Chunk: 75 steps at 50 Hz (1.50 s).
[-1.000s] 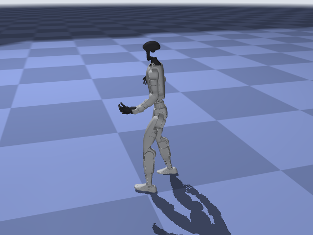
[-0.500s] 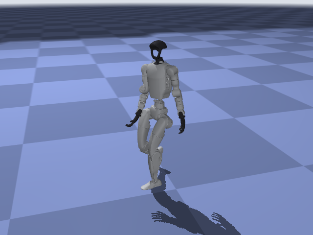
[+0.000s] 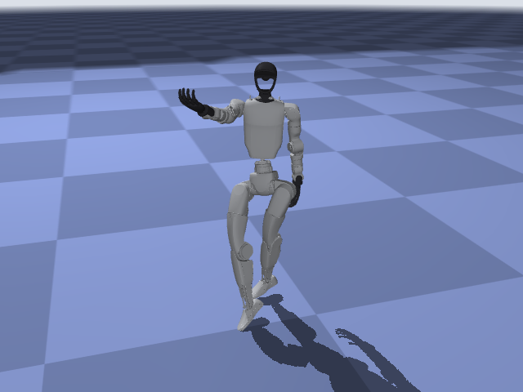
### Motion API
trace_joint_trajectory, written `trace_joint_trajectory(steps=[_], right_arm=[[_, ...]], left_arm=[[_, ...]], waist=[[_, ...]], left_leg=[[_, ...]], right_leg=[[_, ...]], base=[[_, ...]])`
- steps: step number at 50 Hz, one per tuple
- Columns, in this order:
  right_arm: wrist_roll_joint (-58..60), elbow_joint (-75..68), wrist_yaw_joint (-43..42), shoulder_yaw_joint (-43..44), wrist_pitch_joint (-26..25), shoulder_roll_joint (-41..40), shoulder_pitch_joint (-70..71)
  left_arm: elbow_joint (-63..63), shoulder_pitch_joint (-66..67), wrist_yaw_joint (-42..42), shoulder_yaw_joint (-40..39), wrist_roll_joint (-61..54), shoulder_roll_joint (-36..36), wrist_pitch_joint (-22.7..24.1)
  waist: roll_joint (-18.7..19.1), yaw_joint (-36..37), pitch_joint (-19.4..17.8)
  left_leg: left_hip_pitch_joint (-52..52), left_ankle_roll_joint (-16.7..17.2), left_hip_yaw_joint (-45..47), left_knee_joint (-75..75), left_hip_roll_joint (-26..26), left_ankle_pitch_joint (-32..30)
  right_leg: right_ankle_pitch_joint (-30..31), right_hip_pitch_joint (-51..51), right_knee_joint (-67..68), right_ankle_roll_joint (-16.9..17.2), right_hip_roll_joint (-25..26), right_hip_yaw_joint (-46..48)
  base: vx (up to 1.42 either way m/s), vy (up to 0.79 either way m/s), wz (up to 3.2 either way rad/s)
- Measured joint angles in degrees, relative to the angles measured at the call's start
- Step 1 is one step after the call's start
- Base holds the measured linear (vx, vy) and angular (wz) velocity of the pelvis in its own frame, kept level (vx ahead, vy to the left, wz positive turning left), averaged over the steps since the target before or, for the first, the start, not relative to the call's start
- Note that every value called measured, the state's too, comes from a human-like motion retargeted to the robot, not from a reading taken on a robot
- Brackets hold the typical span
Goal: Dance
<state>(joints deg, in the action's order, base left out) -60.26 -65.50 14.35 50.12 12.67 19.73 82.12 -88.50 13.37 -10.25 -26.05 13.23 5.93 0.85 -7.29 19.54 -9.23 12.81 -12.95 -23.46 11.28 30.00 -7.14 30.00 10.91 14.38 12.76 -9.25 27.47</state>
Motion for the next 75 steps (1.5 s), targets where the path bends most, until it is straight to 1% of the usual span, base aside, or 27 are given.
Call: trace_joint_trajectory(steps=[4,8,12,15,19,21,23,25,27,28,30,35,40,42,43,46,50,53,55,57,60,63,66,70,72,73,75], right_arm=[[-10.79,17.04,-4.45,-3.96,5.03,-3.03,4.99],[-9.93,36.51,-15.37,-12.3,16.34,-6.13,4.11],[14.46,54.16,-35.44,-17.93,19.73,-2.51,-2.74],[36.09,65.08,-45.04,-17.18,15.76,3.79,-8.1],[56.08,78.15,-55.87,-15.27,11.69,11.9,-14.17],[65.5,85.12,-60.0,-14.72,11.49,15.97,-17.69],[74.38,92.14,-62.58,-13.96,11.87,20.34,-22.12],[82.56,97.97,-64.02,-13.24,12.22,24.38,-27.3],[88.26,101.4,-63.66,-13.53,12.6,27.98,-32.04],[90.61,102.75,-61.79,-13.9,13.91,29.37,-34.03],[90.85,104.6,-58.29,-15.49,17.54,32.44,-37.63],[90.06,106.39,-51.67,-22.44,18.35,40.02,-44.05],[90.01,107.3,-42.87,-24.74,19.73,48.99,-51.48],[88.68,107.37,-40.58,-26.06,19.3,51.96,-54.32],[88.2,107.3,-39.43,-26.46,19.05,53.31,-55.54],[86.91,106.99,-36.62,-27.18,18.27,56.49,-58.27],[83.78,107.6,-35.11,-27.88,16.7,59.01,-61.73],[82.45,108.26,-33.85,-28.1,16.34,58.87,-63.56],[81.45,108.95,-33.12,-28.82,16.1,57.75,-63.83],[80.42,109.34,-32.98,-29.11,16.16,56.39,-63.74],[80.83,109.4,-32.24,-28.39,16.51,55.85,-63.67],[81.21,109.9,-32.5,-29.26,16.31,54.59,-62.38],[81.88,110.63,-32.34,-32.79,16.16,52.03,-58.33],[82.82,110.89,-31.91,-38.59,16.09,46.79,-51.36],[83.21,110.64,-31.65,-40.48,16.27,44.55,-48.74],[83.36,110.61,-31.62,-41.24,16.33,43.43,-47.99],[83.47,110.1,-31.66,-42.84,16.32,41.72,-46.23]], left_arm=[[-0.34,-1.76,-1.95,-1.91,-6.16,-0.1,-2.7],[-0.27,-2.85,-1.4,-1.65,-6.0,1.1,-3.52],[-0.26,-2.64,0.45,-1.57,-1.76,2.74,-3.66],[-0.89,-2.96,0.88,-0.79,-0.06,4.24,-3.82],[-1.77,-4.53,0.91,-1.48,-0.37,5.19,-6.14],[-2.06,-5.25,0.99,-1.88,-2.11,5.45,-7.06],[-2.19,-5.57,1.55,-2.33,-3.47,5.29,-7.25],[-1.92,-4.51,2.33,-3.25,-3.89,5.12,-6.99],[-1.63,-2.3,3.5,-4.91,-4.14,4.34,-6.51],[-1.56,-1.69,4.05,-5.83,-4.4,4.48,-6.47],[-1.31,-0.6,5.16,-8.06,-5.24,4.92,-6.71],[-0.5,1.29,8.48,-13.96,-8.88,7.28,-6.98],[0.25,0.91,13.04,-19.8,-10.94,11.15,-7.39],[0.45,1.03,14.83,-21.6,-11.4,13.79,-7.69],[0.52,1.19,15.89,-22.4,-11.51,15.29,-7.92],[0.83,2.25,18.5,-24.81,-11.4,20.49,-8.62],[0.21,3.82,21.09,-27.72,-9.46,30.21,-11.76],[-0.18,3.19,22.54,-29.3,-7.46,37.17,-11.7],[-0.76,1.11,22.12,-29.14,-6.49,42.24,-11.08],[-1.89,-3.27,20.8,-26.32,-6.03,47.56,-9.63],[-1.69,-13.77,20.96,-19.57,-3.81,49.63,-7.13],[-1.16,-26.67,23.22,-10.83,-2.2,46.77,-3.47],[-1.11,-38.26,24.78,-3.79,-1.4,41.4,1.56],[-1.43,-50.04,27.61,3.52,-0.56,33.86,7.35],[-1.94,-54.36,28.91,5.83,0.27,29.09,10.45],[-1.98,-55.86,29.5,6.55,0.53,26.49,11.67],[-2.77,-59.05,30.91,8.02,1.22,20.84,14.71]], waist=[[1.83,3.85,-2.39],[1.91,3.83,-3.07],[0.07,0.67,-3.1],[-2.56,-3.08,-2.8],[-6.56,-7.16,-2.09],[-6.05,-8.64,-0.74],[-3.71,-9.87,1.4],[-0.56,-11.74,4.29],[2.93,-15.45,7.47],[4.09,-16.58,8.2],[6.11,-18.53,9.25],[7.6,-22.39,11.24],[6.72,-21.92,12.68],[5.4,-21.73,12.89],[4.51,-21.95,13.12],[2.67,-24.23,14.13],[1.45,-30.12,14.23],[-2.0,-31.63,14.33],[-6.56,-30.52,13.83],[-3.47,-23.89,10.51],[-3.74,-19.8,9.5],[-4.71,-20.63,9.3],[-4.6,-22.15,8.41],[-1.94,-20.82,5.65],[-0.58,-19.9,3.62],[0.35,-19.63,2.65],[1.44,-19.78,1.06]], left_leg=[[2.93,-1.84,1.07,1.51,0.0,0.65],[2.53,-2.05,4.07,3.74,0.0,0.58],[0.9,0.01,6.81,6.35,-0.01,3.06],[-0.04,2.65,8.62,6.52,-0.83,6.11],[-7.82,5.69,17.13,7.16,-2.06,7.31],[-10.94,6.65,20.4,7.71,-5.16,8.28],[-13.17,6.51,22.64,8.74,-10.78,10.28],[-15.85,3.89,25.25,9.65,-15.3,11.41],[-17.36,0.8,27.4,6.12,-16.71,9.78],[-18.16,1.04,28.75,6.52,-18.79,10.83],[-19.13,1.59,32.14,7.22,-23.12,13.52],[-20.11,2.96,44.93,6.64,-31.17,17.67],[-18.19,4.92,60.3,2.24,-35.59,18.69],[-16.33,6.17,65.93,0.07,-36.29,18.24],[-15.61,6.77,68.52,-0.8,-36.33,17.86],[-13.59,9.35,74.37,-3.06,-37.52,16.16],[-8.94,13.41,78.13,-4.07,-41.14,12.21],[-7.22,9.67,73.04,4.24,-44.43,5.59],[-9.81,0.44,65.27,19.35,-47.88,3.68],[-19.78,-2.05,39.5,43.19,-59.51,2.41],[-31.68,-2.05,22.64,57.39,-45.88,10.61],[-40.5,-2.05,22.2,57.92,-37.03,13.54],[-46.6,0.76,20.46,47.31,-29.04,12.06],[-48.79,14.15,13.82,24.91,-23.4,0.38],[-47.86,18.36,10.26,15.79,-21.76,-14.69],[-45.8,25.52,8.47,11.44,-20.74,-18.01],[-44.25,27.88,9.77,6.91,-20.39,-21.73]], right_leg=[[0.0,-2.7,1.17,-0.09,0.5,0.92],[0.0,-2.35,4.3,1.94,1.28,-1.67],[0.0,0.3,9.17,2.24,3.33,-6.0],[0.0,3.54,13.03,2.24,5.96,-9.53],[0.0,8.61,9.98,2.24,9.6,-1.39],[0.0,9.44,6.64,2.24,15.82,-11.91],[-5.78,7.23,4.04,2.24,21.05,-28.91],[-17.36,7.84,9.57,2.24,17.85,-32.22],[-23.83,9.86,18.37,0.31,12.9,-33.6],[-26.75,10.57,23.69,-5.47,11.98,-32.44],[-30.85,10.26,31.35,-12.08,10.59,-31.92],[-34.55,4.98,31.8,-17.05,4.55,-28.07],[-34.49,0.05,18.85,-21.17,-6.24,-9.52],[-29.8,-1.36,12.58,-20.07,-7.05,-4.39],[-27.59,-2.22,8.74,-16.07,-7.15,-2.08],[-28.51,-4.4,1.39,-8.34,-5.32,3.81],[-29.53,-3.09,-1.88,-7.34,0.22,-5.21],[-30.01,-1.69,-1.12,-8.98,2.07,-12.84],[-31.15,-1.91,-0.35,-10.23,1.78,-18.34],[-32.3,-4.46,0.45,-15.62,15.18,-22.73],[-29.84,-1.41,1.16,-14.53,16.99,-30.18],[-29.15,0.85,1.37,-13.3,14.9,-33.62],[-28.76,2.47,2.87,-14.06,14.24,-35.99],[-28.64,2.42,4.22,-15.59,20.18,-40.87],[-28.62,1.13,4.73,-15.01,22.36,-42.93],[-29.22,0.19,5.4,-15.02,23.21,-43.41],[-28.66,-1.24,4.78,-16.02,25.1,-44.19]], base=[[0.04,-0.07,-0.37],[0.03,-0.01,-0.78],[0.03,-0.15,-1.07],[-0.08,-0.35,-1.07],[-0.68,-0.81,-1.82],[-0.53,-0.23,-1.79],[-0.27,0.71,-1.61],[-0.61,1.46,-1.67],[-0.48,1.07,-1.8],[-0.4,0.42,-2.29],[-0.4,0.12,-2.6],[-0.5,-0.02,-2.77],[-0.69,-0.12,-3.11],[-0.67,-0.24,-3.09],[-0.76,-0.33,-2.84],[-0.79,-0.41,-2.54],[-0.71,-0.48,-1.85],[-0.65,-0.48,-2.35],[-0.71,-0.66,-3.39],[-0.53,-0.95,-4.55],[-0.95,-0.4,-2.81],[-0.79,-0.03,-1.41],[-0.66,-0.06,-1.42],[-0.54,-0.23,-2.15],[-0.4,-0.18,-1.95],[-0.32,-0.14,-1.68],[-0.32,-0.33,-1.3]])
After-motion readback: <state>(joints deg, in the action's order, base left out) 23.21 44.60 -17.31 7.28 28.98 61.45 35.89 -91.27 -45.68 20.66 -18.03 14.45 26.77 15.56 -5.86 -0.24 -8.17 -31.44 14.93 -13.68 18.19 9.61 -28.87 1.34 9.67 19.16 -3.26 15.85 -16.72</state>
